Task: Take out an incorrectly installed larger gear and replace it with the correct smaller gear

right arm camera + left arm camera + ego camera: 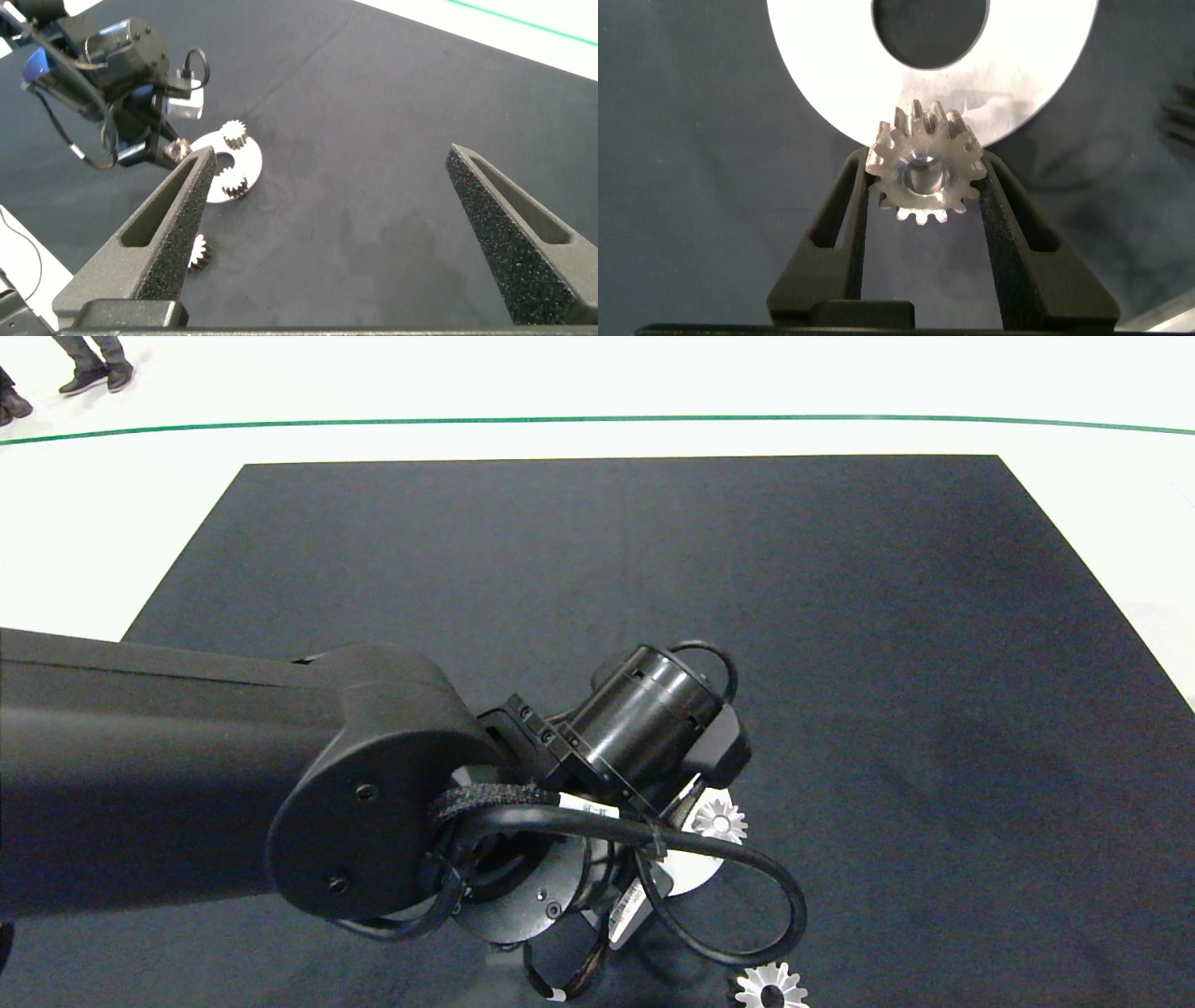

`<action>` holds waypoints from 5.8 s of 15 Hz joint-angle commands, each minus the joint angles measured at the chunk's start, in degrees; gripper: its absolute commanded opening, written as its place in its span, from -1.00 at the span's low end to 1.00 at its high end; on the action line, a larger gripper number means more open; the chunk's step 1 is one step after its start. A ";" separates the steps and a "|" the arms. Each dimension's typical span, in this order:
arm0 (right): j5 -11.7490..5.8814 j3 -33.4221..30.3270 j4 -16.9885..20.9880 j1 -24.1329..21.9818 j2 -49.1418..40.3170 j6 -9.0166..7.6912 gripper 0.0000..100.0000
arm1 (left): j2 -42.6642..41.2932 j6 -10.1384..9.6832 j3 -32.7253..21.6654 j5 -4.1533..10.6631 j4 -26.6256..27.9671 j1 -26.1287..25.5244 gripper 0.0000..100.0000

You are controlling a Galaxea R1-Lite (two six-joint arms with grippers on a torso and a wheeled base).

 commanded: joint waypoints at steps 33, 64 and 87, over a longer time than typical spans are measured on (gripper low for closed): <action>0.41 0.72 -0.03 0.03 0.03 -0.12 1.00 | -0.79 0.45 1.40 0.32 0.44 2.73 -1.00; 1.64 1.25 0.06 -0.06 0.03 -0.12 1.00 | -0.53 0.45 2.28 0.76 -0.88 0.71 -1.00; -2.67 -3.85 -0.20 -7.88 -2.79 -2.32 1.00 | -20.39 -3.07 11.68 1.99 -0.35 3.52 1.00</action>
